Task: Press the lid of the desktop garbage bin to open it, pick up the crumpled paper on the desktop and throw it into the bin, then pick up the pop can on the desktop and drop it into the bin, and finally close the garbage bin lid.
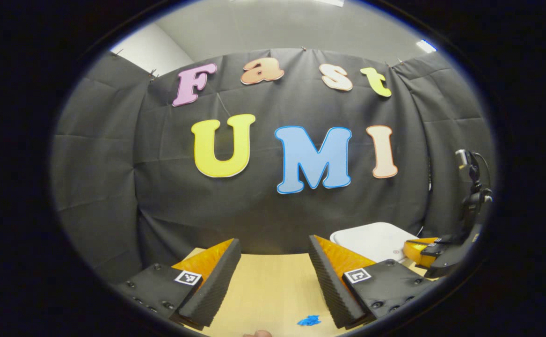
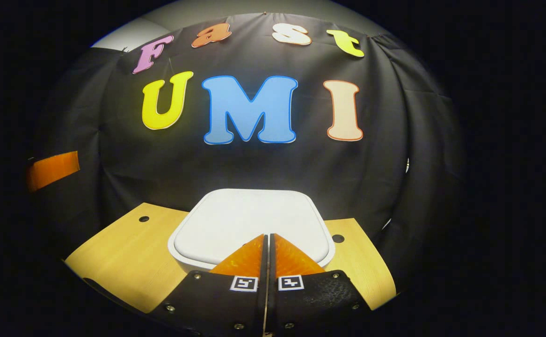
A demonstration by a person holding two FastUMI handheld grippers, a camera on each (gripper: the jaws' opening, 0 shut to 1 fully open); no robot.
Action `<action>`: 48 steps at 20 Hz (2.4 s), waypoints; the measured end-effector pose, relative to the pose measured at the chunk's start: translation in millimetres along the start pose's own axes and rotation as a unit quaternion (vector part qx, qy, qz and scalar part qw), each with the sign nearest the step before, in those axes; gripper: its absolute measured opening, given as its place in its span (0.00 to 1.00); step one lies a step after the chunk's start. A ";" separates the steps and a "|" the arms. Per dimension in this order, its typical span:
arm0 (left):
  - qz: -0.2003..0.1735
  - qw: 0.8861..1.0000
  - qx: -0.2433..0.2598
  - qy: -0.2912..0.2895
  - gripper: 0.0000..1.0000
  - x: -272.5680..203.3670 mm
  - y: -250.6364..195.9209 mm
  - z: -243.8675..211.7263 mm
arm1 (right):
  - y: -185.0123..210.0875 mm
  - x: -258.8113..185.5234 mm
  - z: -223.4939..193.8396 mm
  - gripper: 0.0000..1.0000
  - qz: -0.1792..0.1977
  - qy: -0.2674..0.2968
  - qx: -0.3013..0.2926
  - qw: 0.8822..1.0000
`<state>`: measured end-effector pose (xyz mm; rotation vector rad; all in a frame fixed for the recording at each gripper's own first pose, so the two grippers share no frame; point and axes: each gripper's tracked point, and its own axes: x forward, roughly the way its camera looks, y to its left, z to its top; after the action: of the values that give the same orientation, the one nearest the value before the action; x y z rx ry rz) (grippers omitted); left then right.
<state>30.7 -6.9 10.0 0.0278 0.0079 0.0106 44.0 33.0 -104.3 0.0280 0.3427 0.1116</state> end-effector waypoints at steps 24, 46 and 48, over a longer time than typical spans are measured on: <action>-0.012 1.000 -0.002 0.005 0.95 -2.4 -7.6 -3.0 | -5.4 -25.8 78.8 0.02 -0.001 -0.109 0.027 0.994; -0.044 0.999 -0.018 0.020 0.95 0.7 -32.2 -24.2 | -3.0 -40.2 99.0 0.70 0.020 -0.131 0.026 0.991; -0.048 0.998 -0.022 0.025 0.95 -0.3 -34.1 -32.5 | -2.2 -42.5 100.7 0.74 0.021 -0.136 0.025 0.990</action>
<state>30.5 -40.1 -23.5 -0.0173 0.0586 -0.0843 38.3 25.2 4.6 0.0983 0.0730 0.1396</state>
